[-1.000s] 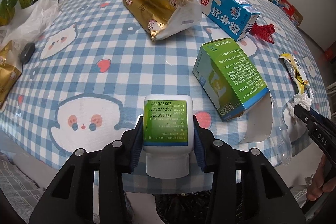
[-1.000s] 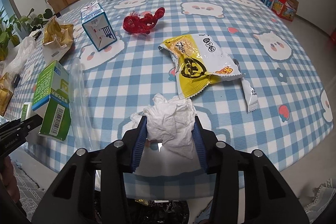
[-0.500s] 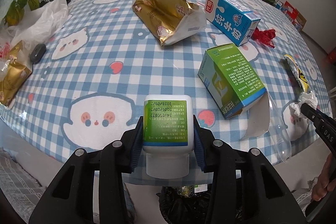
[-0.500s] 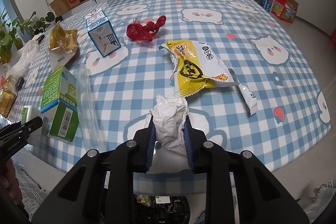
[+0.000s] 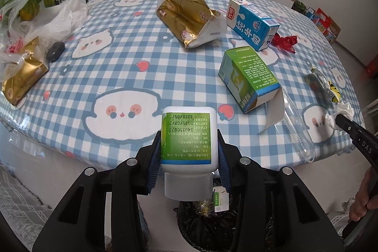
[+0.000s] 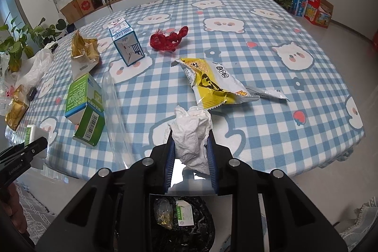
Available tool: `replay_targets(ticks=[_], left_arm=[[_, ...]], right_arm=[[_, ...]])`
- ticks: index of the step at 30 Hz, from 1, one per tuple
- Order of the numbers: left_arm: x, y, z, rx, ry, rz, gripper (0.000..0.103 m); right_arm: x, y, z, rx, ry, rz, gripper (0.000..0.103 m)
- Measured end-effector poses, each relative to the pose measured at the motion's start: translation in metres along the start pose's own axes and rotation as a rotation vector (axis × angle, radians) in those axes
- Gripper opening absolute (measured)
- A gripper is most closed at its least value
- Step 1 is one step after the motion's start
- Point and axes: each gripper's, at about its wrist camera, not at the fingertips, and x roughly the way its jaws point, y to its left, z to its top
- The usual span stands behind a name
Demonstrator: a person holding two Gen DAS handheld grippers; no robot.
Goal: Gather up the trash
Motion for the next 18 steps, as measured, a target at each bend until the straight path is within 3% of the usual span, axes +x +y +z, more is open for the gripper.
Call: replay_targets(ticks=[9, 18], left_arm=[[0.013, -0.005, -0.001, 0.011, 0.021, 0.010, 0.041], [0.017, -0.011, -0.001, 0.030, 0.031, 0.019, 0.041]], right_arm=[[0.036, 0.000, 0.009, -0.004, 0.057, -0.035, 0.028], [0.019, -0.006, 0.011, 0.040, 0.032, -0.035, 0.056]])
